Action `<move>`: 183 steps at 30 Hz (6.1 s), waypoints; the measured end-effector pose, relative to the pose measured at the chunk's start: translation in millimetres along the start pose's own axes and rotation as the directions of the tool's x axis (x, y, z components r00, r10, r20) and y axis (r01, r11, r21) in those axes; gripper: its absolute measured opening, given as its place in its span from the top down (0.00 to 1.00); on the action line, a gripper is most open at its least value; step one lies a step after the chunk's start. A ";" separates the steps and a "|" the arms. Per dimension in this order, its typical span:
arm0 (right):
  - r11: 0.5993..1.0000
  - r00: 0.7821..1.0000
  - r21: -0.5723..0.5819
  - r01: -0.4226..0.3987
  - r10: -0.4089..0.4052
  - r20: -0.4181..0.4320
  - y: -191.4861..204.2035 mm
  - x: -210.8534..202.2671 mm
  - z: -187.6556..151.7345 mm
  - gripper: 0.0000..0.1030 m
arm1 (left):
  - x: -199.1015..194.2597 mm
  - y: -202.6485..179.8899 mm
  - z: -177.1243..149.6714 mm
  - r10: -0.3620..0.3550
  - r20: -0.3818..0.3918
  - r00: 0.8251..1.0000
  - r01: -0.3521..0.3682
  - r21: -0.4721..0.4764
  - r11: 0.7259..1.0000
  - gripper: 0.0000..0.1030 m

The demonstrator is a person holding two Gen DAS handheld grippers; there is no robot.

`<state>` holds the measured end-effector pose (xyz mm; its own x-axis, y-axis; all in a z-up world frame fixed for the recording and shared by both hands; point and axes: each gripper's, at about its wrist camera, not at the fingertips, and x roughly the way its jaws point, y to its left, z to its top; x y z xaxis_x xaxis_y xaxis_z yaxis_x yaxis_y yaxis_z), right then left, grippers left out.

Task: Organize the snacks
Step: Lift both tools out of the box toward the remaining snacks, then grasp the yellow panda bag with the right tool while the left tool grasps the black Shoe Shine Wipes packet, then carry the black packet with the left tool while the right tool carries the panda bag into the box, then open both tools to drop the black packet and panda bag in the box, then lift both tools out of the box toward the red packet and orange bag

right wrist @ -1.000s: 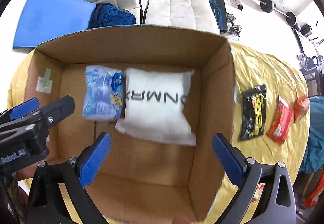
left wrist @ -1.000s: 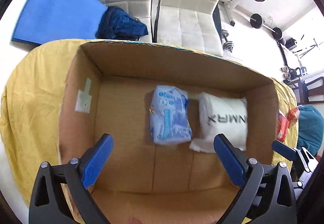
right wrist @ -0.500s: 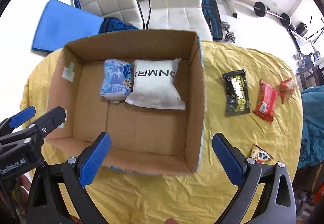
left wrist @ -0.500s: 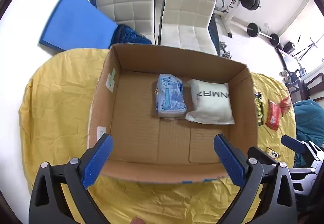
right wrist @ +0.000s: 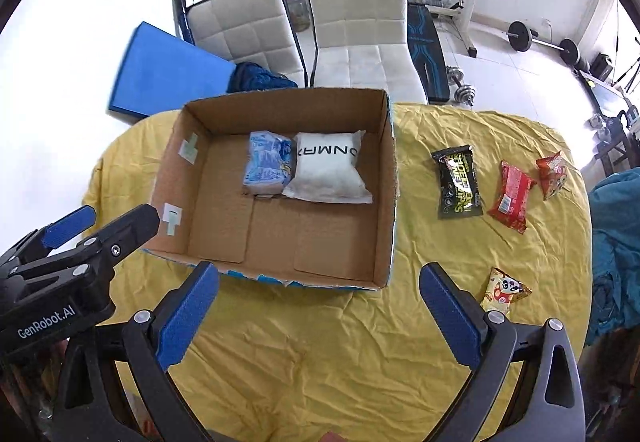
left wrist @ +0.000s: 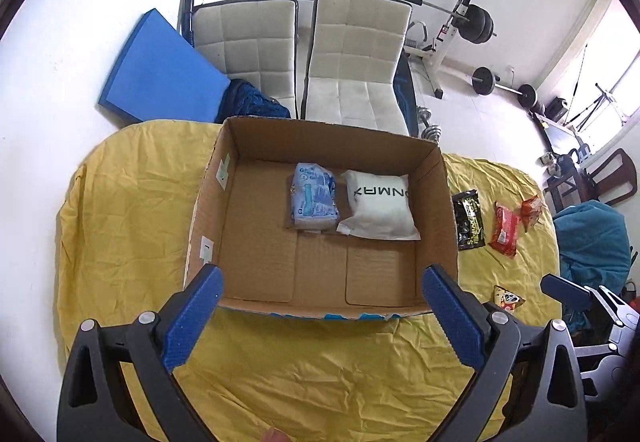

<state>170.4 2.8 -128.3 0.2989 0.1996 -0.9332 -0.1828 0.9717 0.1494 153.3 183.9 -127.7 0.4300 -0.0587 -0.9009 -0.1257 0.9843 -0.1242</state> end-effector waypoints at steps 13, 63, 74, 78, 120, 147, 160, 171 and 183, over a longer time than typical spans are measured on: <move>0.979 0.994 0.184 0.091 -0.077 -0.081 -116.0 17.4 -22.9 0.01 | 12.1 -59.5 -11.7 -0.002 -0.016 1.000 0.002 0.024 1.000 0.01; 0.867 0.900 0.406 0.288 -0.100 -0.425 -464.9 210.0 5.9 0.47 | 379.9 -309.2 54.5 0.021 -0.565 0.825 0.023 0.071 0.997 0.14; 0.878 0.890 0.368 0.305 -0.125 -0.439 -462.6 222.0 21.3 0.48 | 366.8 -316.7 49.9 0.055 -0.508 0.860 0.031 0.159 0.987 0.50; 0.885 0.892 0.352 0.304 -0.135 -0.432 -441.8 211.5 17.6 0.53 | 354.0 -315.7 30.6 0.062 -0.497 0.866 0.038 0.189 0.981 0.51; 0.999 0.990 0.039 -0.004 0.010 -0.139 -141.3 56.3 53.6 0.58 | 79.2 -143.8 40.6 -0.127 -0.131 0.983 0.141 0.103 0.985 0.52; 0.993 0.881 -0.114 -0.023 -0.034 -0.473 1.8 262.7 36.8 0.58 | 255.7 47.6 81.4 0.074 -0.420 0.905 -0.027 0.118 0.993 0.52; 0.992 0.873 -0.124 0.033 -0.089 -0.479 17.2 280.8 32.8 0.53 | 300.2 43.3 81.6 0.121 -0.456 0.882 -0.041 0.182 0.982 0.49; 0.997 0.903 -0.044 0.060 -0.072 -0.424 1.4 264.3 32.8 0.34 | 266.3 59.8 76.8 0.051 -0.442 0.895 -0.034 0.046 0.998 0.49; 0.996 0.952 -0.025 0.084 -0.088 -0.293 23.7 201.0 39.0 0.25 | 180.2 57.2 55.7 0.035 -0.306 0.951 -0.029 0.023 0.999 0.49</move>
<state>262.7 70.9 -299.5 0.0262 0.0677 -0.9974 -0.1807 0.9816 0.0619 273.4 239.0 -274.0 0.1309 -0.0730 -0.9887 -0.1177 0.9891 -0.0886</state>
